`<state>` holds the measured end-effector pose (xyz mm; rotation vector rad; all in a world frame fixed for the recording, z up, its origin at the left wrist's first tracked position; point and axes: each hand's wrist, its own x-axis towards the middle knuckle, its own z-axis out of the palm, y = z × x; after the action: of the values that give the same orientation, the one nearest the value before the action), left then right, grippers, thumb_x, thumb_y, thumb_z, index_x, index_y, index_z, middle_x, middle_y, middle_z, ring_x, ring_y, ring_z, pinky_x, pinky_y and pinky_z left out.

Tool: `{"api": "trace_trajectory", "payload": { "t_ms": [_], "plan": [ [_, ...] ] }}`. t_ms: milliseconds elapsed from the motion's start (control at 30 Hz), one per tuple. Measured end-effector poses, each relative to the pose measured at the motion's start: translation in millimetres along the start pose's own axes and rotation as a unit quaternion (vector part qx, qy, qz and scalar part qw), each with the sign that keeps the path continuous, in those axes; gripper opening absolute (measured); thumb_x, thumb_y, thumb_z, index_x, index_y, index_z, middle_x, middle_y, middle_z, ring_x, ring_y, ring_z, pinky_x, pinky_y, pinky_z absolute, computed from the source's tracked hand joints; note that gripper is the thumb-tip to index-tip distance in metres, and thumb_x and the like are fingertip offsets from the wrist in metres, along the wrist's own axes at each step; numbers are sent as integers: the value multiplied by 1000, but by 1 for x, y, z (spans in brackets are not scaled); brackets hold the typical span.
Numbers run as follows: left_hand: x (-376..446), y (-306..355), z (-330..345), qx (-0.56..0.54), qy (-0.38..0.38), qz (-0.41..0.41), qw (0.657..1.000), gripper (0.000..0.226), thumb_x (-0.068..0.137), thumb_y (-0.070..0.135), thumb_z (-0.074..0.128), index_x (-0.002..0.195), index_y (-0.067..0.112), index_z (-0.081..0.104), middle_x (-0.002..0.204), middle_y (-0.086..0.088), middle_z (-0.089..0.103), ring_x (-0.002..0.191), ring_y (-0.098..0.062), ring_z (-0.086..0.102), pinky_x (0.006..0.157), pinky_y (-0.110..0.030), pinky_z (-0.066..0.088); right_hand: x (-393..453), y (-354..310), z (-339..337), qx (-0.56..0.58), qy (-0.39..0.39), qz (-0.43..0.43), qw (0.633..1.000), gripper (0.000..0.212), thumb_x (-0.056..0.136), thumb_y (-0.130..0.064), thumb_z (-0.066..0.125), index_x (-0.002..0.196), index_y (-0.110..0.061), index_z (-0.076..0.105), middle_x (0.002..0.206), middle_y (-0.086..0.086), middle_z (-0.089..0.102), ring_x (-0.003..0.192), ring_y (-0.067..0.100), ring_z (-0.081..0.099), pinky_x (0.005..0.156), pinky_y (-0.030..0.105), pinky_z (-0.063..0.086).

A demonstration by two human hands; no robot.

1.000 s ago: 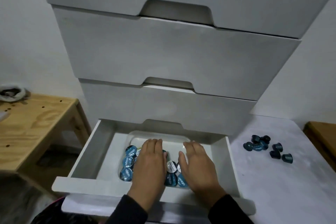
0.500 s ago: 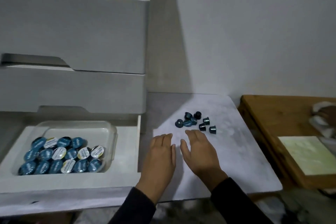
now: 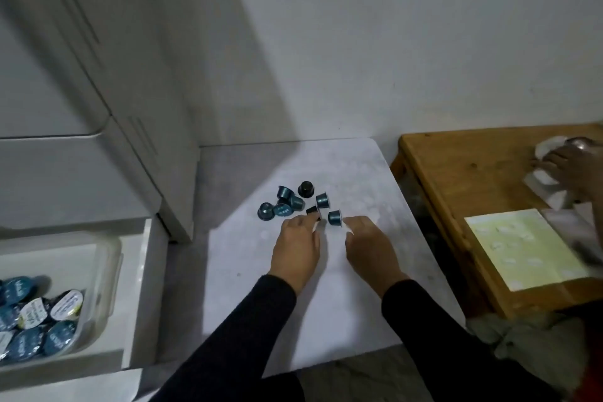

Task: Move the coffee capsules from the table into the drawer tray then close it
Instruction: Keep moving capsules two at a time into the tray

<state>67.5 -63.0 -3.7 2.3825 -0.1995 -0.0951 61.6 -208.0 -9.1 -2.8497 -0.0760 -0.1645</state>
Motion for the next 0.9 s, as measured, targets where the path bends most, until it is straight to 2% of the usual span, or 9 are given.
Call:
{"api": "trace_trajectory", "payload": {
  "t_ms": [100,200,300,400,567,667,733,833,900],
  "plan": [
    [27,-5,20,-5,-4,9,1000,28,96,20,40,117,19,58,104,-9,61,101,-25,52,85,-35,50,24,10,3,44,-24,16,999,38,80,11,46,110,-4,62,109,15,63,98,30,61,86,35,50],
    [44,-7,38,6,23,1,1000,22,95,27,43,109,26,60,103,0,58,99,-19,51,78,-26,48,42,20,5,68,-53,-10,996,40,80,11,46,111,-8,62,116,13,59,103,28,58,87,34,50],
    [57,-11,47,6,22,-5,1000,23,94,26,45,105,23,65,107,0,60,101,-18,50,79,-22,42,55,31,12,75,-81,-25,994,38,79,9,49,110,-9,63,121,13,57,104,30,59,86,38,51],
    [63,-19,46,9,12,-2,1000,22,91,22,47,102,20,66,106,2,62,101,-17,48,82,-20,39,62,36,18,88,-95,-19,991,31,82,4,52,107,-9,65,125,11,56,107,29,58,89,34,47],
    [57,-21,42,-53,37,-50,997,21,86,19,53,102,22,67,101,8,67,98,-11,50,80,-12,31,65,37,24,137,-102,-5,985,14,79,-2,64,91,-6,70,108,13,64,94,26,63,82,21,43],
    [49,-21,40,-86,76,-86,990,20,83,16,56,95,25,69,97,12,69,95,-10,55,80,-10,33,63,36,27,172,-90,25,981,9,76,-1,68,84,-6,70,92,12,66,82,24,64,76,13,38],
    [44,-23,38,-122,85,-111,983,22,83,11,57,97,22,71,100,10,71,94,-9,60,83,-9,37,61,34,29,181,-90,50,978,6,77,-4,67,82,-6,70,87,12,66,79,23,62,68,5,33],
    [40,-21,32,-205,89,-158,962,26,85,4,55,97,18,72,94,7,72,82,8,62,74,4,37,57,33,34,186,-91,73,976,3,79,-7,65,80,-6,67,83,10,67,79,22,59,67,-3,30],
    [40,-20,28,-246,92,-196,945,24,86,1,55,97,15,72,88,7,69,72,20,57,67,7,35,55,30,36,201,-84,94,972,3,80,-8,64,79,-6,66,82,8,68,75,18,57,65,-3,31]
  ]
}}
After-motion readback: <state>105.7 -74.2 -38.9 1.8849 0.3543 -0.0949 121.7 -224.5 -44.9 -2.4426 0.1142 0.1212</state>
